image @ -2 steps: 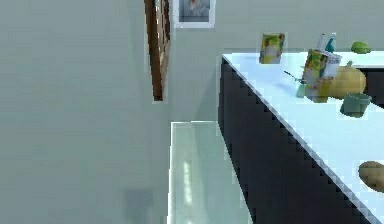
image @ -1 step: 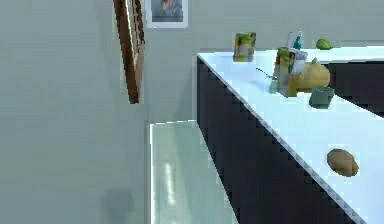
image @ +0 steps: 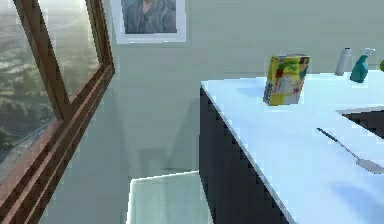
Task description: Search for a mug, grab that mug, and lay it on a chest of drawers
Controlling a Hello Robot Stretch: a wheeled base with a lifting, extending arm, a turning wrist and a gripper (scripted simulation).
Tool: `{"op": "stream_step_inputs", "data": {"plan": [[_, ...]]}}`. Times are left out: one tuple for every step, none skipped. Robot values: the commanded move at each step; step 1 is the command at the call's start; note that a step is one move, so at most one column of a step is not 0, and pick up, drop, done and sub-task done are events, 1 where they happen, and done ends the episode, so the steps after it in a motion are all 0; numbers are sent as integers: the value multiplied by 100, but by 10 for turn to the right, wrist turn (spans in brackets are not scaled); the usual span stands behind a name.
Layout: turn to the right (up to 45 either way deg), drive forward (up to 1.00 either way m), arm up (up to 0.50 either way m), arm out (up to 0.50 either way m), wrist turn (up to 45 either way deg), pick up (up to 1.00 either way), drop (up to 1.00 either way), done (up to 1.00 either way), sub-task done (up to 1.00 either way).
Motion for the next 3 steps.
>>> {"op": "stream_step_inputs", "data": {"plan": [[90,0,0,0,0,0,0,0,0],[0,15,0,0,0,0,0,0,0],[0,0,50,0,0,0,0,0,0]]}}
